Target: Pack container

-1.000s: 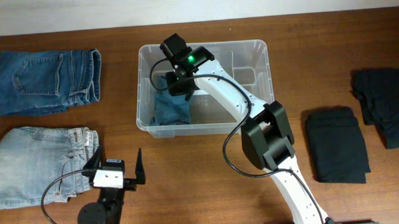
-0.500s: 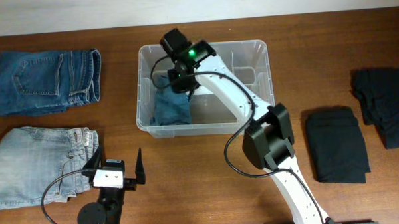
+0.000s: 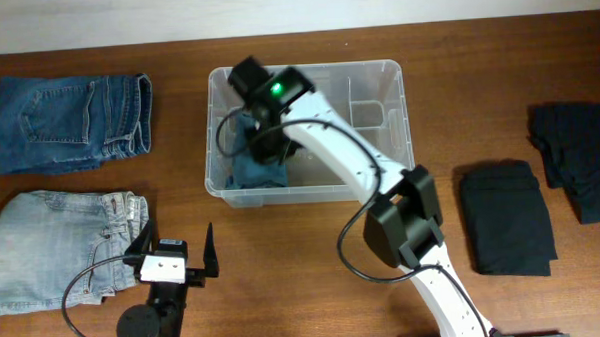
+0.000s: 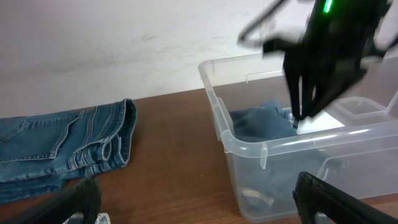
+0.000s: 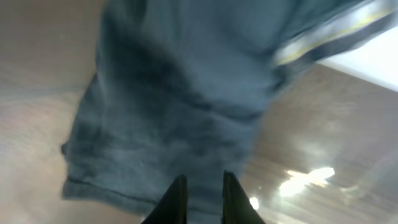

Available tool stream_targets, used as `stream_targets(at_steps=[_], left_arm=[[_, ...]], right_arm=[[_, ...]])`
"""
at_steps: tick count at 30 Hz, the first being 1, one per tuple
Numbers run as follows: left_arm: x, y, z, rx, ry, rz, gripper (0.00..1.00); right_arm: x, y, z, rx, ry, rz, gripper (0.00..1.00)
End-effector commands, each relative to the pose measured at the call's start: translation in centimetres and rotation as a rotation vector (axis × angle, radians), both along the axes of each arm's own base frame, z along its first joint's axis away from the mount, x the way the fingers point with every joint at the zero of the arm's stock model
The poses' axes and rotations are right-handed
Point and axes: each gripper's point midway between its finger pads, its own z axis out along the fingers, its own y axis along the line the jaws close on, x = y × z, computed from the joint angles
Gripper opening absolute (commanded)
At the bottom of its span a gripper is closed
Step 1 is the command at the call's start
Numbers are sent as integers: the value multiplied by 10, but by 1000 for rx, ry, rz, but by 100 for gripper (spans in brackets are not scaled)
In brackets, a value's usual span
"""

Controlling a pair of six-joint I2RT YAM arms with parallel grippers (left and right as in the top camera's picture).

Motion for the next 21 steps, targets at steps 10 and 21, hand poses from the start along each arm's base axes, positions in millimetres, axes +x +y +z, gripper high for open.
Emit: stream_targets(at_steps=[10,21], left_arm=[[0,0,-1,15,-1,-3,100],[0,0,-1,15,-1,-3,100]], right_arm=[[-26,16,-32,38,85,46,12],[-9,38,33,141,-50,57,13]])
